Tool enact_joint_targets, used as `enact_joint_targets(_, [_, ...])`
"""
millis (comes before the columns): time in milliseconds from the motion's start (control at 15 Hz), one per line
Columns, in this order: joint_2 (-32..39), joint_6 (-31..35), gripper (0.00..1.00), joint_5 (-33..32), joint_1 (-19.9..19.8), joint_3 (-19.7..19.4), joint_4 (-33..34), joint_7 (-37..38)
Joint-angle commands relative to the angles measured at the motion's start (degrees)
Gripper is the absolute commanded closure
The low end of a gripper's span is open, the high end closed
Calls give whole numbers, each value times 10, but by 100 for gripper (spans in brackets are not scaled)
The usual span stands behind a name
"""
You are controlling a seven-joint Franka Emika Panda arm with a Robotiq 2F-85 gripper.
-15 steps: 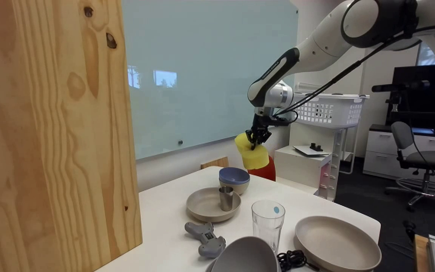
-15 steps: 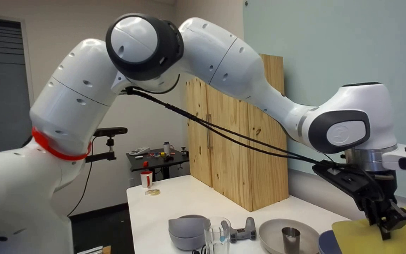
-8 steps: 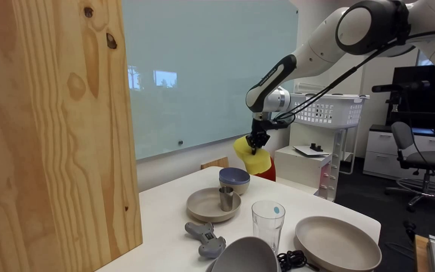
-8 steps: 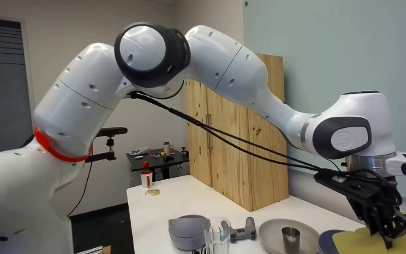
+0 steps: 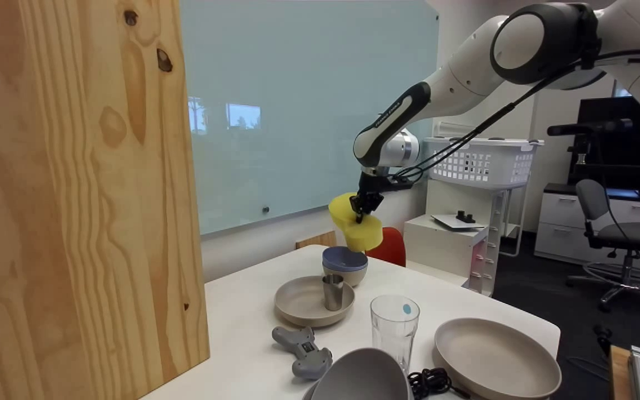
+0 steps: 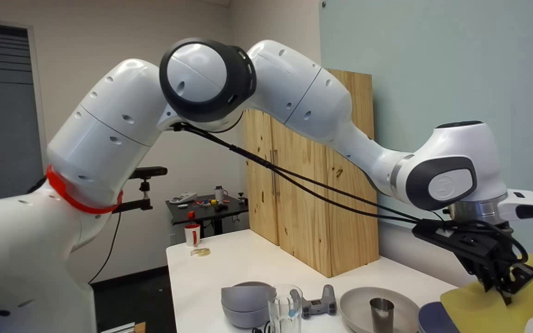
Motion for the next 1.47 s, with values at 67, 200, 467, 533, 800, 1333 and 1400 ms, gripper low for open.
enact_joint_targets(67, [23,56,95,60,-41,53,26,-70])
enact_joint_targets(200, [24,65,95,84,-57,71,20,-89])
enact_joint_targets(467, [51,51,95,145,-98,121,21,-146])
enact_joint_targets(533, [60,41,95,158,-106,133,25,-160])
enact_joint_targets(800, [99,-7,95,159,-101,144,39,-185])
enact_joint_targets(1333, [111,-56,95,145,-90,131,53,-199])
enact_joint_targets(1400, [109,-62,95,142,-87,127,53,-198])
